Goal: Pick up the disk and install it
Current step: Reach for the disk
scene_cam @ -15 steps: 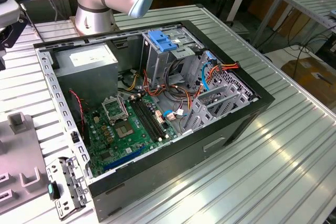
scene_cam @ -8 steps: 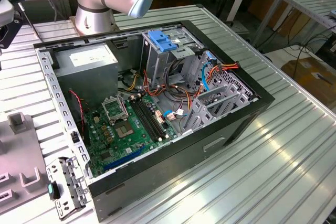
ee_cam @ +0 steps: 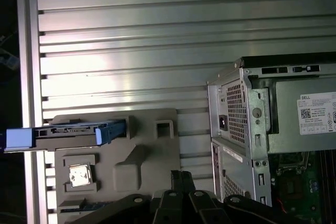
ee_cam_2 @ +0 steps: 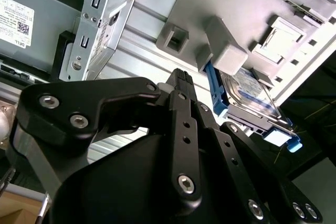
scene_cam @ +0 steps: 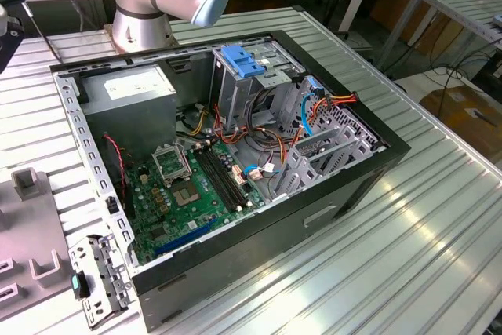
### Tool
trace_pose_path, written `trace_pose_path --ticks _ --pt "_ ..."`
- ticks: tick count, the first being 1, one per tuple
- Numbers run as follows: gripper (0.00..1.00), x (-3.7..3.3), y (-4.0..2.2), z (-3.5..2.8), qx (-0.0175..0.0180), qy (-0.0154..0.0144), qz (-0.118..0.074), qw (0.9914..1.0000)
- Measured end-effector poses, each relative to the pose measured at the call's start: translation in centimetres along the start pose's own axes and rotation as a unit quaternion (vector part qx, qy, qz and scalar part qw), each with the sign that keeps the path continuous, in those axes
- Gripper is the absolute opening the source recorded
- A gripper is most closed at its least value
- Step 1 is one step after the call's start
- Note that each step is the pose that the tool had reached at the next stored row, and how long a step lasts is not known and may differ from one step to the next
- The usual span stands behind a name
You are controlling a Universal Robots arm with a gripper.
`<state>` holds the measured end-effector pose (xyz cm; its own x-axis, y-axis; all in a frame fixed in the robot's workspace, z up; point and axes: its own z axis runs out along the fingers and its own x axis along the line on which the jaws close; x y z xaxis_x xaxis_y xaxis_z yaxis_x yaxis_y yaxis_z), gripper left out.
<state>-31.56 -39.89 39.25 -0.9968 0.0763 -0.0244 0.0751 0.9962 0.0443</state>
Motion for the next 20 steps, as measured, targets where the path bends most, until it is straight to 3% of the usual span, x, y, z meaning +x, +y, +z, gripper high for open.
trace_pose_path --ticks 8,20 --pt "0.11 0.83 -0.06 -0.02 0.0000 0.0000 0.000 1.00000" --pt "0.11 2.91 -0.22 -0.06 0.0000 0.0001 0.000 1.00000"
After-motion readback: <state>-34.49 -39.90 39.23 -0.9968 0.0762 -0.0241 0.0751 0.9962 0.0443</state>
